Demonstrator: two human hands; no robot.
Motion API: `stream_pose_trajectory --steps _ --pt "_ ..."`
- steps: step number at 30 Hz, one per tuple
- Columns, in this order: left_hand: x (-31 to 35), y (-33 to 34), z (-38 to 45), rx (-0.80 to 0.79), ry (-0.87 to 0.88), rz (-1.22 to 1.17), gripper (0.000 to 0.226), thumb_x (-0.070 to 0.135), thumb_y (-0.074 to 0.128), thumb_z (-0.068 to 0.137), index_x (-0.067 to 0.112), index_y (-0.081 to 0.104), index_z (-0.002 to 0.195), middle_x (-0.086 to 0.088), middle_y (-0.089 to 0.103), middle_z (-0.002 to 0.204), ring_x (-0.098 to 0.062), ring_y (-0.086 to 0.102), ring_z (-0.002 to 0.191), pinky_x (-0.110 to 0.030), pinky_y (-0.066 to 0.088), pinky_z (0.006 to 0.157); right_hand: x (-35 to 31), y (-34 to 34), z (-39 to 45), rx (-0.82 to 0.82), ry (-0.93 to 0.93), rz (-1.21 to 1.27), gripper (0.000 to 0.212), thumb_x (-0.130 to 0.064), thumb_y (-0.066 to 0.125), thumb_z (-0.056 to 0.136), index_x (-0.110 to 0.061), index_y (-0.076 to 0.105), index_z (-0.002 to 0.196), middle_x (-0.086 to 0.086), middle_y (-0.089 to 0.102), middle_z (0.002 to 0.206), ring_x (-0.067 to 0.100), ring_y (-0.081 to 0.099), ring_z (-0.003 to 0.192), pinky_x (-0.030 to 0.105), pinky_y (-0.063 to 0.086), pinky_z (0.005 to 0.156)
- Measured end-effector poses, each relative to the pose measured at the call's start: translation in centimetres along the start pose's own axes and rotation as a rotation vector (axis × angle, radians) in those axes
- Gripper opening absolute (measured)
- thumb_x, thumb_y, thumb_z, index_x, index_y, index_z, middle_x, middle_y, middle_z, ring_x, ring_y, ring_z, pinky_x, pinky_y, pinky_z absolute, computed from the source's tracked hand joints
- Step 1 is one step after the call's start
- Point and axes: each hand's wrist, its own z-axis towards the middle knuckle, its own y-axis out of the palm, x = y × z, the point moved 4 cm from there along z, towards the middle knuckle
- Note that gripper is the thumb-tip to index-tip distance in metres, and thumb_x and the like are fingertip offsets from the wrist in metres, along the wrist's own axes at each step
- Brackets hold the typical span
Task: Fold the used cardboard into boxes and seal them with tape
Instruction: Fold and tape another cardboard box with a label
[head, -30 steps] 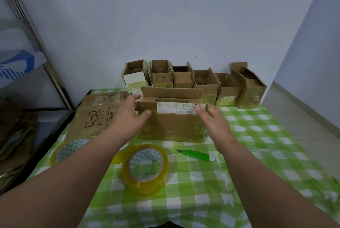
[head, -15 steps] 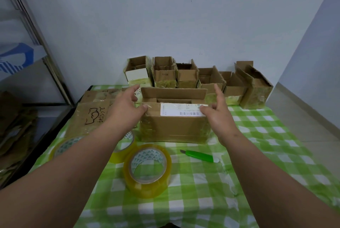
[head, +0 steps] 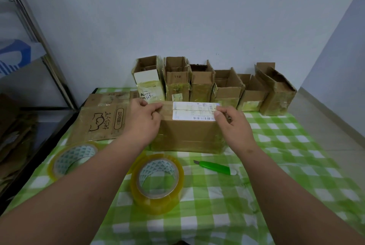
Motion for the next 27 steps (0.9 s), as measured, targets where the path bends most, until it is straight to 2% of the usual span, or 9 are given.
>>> stream_pose_trajectory --steps 2,4,6,9,11,16,20,23,27 --pt "-0.1 0.1 0.1 -0.016 0.017 0.053 0.035 0.018 0.045 0.098 0.023 0.067 0.125 0.001 0.034 0.127 -0.023 0.044 0.116 -0.04 0.044 0.102 -0.1 0.0 0.1 -0.004 -0.016 -0.036 0.03 -0.042 0.05 0.098 -0.028 0.063 0.122 -0.001 0.054 0.119 0.011 0.051 0.102 0.028 0.038 0.085" --pt "0.0 0.0 -0.1 -0.065 0.042 0.086 0.037 0.022 0.044 0.1 0.025 0.062 0.132 -0.001 0.035 0.145 -0.026 0.038 0.132 -0.047 0.036 0.112 -0.3 -0.1 0.2 -0.02 -0.032 -0.066 0.03 -0.04 0.051 0.099 -0.026 0.064 0.121 0.0 0.052 0.12 0.01 0.049 0.101 0.027 0.036 0.084" --pt "0.2 -0.2 -0.5 -0.156 0.063 0.104 0.041 0.034 0.044 0.102 0.026 0.051 0.142 0.006 0.027 0.159 -0.023 0.028 0.144 -0.046 0.026 0.119 -0.5 -0.3 0.5 -0.043 -0.046 -0.093 0.028 -0.038 0.052 0.098 -0.023 0.065 0.118 -0.001 0.05 0.121 0.009 0.047 0.102 0.025 0.034 0.085" --pt "0.5 -0.4 -1.0 -0.267 0.06 0.172 0.069 0.055 0.055 0.093 0.027 0.035 0.152 0.014 0.011 0.164 -0.015 0.022 0.148 -0.039 0.025 0.117 -0.7 -0.4 0.9 -0.062 -0.058 -0.123 0.025 -0.039 0.051 0.098 -0.024 0.066 0.111 -0.002 0.056 0.118 0.011 0.051 0.101 0.028 0.036 0.08" --pt "0.6 -0.4 -1.3 -0.3 0.065 0.216 0.08 0.055 0.063 0.088 0.028 0.028 0.154 0.015 0.006 0.164 -0.015 0.02 0.148 -0.037 0.026 0.116 -0.7 -0.3 0.6 -0.078 -0.025 -0.113 0.026 -0.042 0.048 0.099 -0.026 0.063 0.112 -0.005 0.06 0.109 0.013 0.055 0.095 0.03 0.039 0.072" --pt "1.0 -0.8 -1.4 -0.271 0.078 0.248 0.076 0.05 0.064 0.089 0.027 0.03 0.154 0.011 0.012 0.164 -0.017 0.021 0.148 -0.037 0.023 0.117 -0.4 -0.1 -1.2 -0.138 0.044 0.035 0.046 -0.045 0.058 0.095 -0.034 0.049 0.138 -0.011 0.056 0.116 0.012 0.056 0.103 0.028 0.043 0.083" --pt "1.1 -1.6 -2.1 -0.279 0.066 0.233 0.074 0.051 0.063 0.089 0.028 0.033 0.153 0.011 0.018 0.163 -0.018 0.026 0.146 -0.039 0.027 0.115 -0.8 -0.9 -1.9 -0.078 0.023 0.042 0.049 -0.043 0.066 0.09 -0.032 0.054 0.137 -0.01 0.059 0.118 0.011 0.057 0.103 0.029 0.048 0.088" --pt "0.8 -1.9 -3.1 -0.291 0.072 0.261 0.075 0.052 0.062 0.09 0.031 0.03 0.154 0.013 0.016 0.163 -0.018 0.023 0.148 -0.041 0.026 0.116 -0.8 -1.2 -2.9 -0.086 0.011 0.03 0.051 -0.041 0.068 0.089 -0.03 0.055 0.137 -0.01 0.059 0.119 0.01 0.057 0.103 0.027 0.047 0.088" --pt "0.7 -2.1 -4.4 -0.31 0.08 0.349 0.074 0.055 0.055 0.093 0.035 0.021 0.156 0.015 0.009 0.164 -0.019 0.02 0.149 -0.042 0.029 0.114 -0.8 -1.5 -4.0 -0.091 0.006 0.015 0.056 -0.043 0.066 0.09 -0.031 0.051 0.143 -0.006 0.056 0.137 0.013 0.054 0.117 0.03 0.045 0.098"
